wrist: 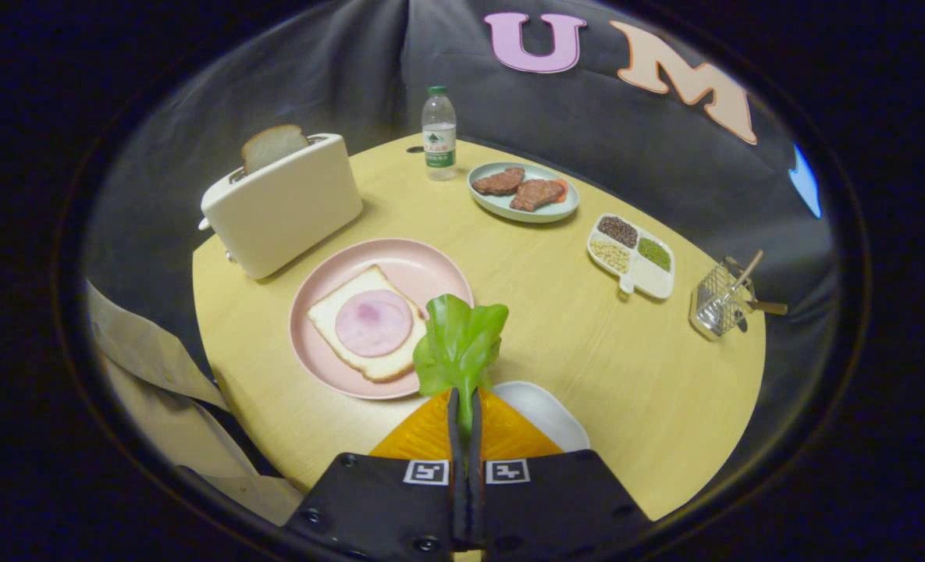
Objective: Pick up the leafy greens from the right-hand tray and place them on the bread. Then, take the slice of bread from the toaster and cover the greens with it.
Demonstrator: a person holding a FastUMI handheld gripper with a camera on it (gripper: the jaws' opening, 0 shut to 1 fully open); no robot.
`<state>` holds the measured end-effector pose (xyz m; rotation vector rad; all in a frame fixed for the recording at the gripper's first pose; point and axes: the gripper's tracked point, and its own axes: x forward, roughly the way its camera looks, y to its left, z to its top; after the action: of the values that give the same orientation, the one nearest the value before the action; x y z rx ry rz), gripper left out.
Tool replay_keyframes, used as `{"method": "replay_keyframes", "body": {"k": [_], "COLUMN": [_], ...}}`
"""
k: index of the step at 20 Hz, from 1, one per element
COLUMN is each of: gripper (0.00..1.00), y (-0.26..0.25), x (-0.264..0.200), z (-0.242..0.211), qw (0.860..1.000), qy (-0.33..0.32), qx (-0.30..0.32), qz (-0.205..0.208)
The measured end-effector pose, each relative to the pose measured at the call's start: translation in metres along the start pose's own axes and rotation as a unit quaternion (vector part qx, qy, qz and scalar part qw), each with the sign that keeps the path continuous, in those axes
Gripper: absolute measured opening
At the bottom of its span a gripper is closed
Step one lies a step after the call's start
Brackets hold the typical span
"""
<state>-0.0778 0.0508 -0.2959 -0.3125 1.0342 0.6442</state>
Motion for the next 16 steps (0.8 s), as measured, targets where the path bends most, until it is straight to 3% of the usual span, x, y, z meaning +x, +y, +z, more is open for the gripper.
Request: {"method": "replay_keyframes", "body": {"k": [16], "gripper": [0.04], "y": [0.102], "x": [0.055], "z": [0.061], "qw": [0.993], "qy": [0.018], "qx": [-0.069], "qz": [0.097]}}
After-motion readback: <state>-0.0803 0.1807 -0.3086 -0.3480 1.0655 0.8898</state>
